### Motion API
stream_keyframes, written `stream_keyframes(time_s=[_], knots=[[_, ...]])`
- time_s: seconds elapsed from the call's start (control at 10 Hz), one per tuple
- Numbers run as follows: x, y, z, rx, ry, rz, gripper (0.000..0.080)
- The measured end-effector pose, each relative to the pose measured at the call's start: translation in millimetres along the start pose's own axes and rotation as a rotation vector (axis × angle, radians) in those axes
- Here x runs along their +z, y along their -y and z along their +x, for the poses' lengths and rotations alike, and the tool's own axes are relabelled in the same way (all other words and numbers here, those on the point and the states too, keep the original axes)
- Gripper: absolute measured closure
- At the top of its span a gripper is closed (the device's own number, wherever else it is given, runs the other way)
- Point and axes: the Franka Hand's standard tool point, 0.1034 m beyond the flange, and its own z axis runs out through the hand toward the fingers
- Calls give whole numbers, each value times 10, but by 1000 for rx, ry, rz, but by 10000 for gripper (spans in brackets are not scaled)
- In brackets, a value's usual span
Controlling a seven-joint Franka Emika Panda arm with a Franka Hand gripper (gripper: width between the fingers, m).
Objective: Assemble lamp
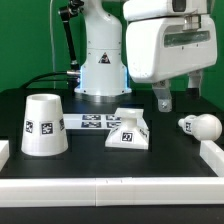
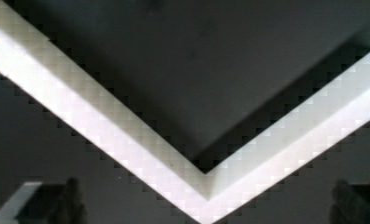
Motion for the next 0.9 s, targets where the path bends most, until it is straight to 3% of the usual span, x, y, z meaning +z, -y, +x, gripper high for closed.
stream_keyframes(time_s=[0.5,0.6,0.8,0.9], knots=[[-3,-9,-22,0,0,-4,100],[-16,16,-160,26,-8,-27,100],[-31,115,-496,101,13,-34,100],[-33,138,-564,144,17,-34,100]])
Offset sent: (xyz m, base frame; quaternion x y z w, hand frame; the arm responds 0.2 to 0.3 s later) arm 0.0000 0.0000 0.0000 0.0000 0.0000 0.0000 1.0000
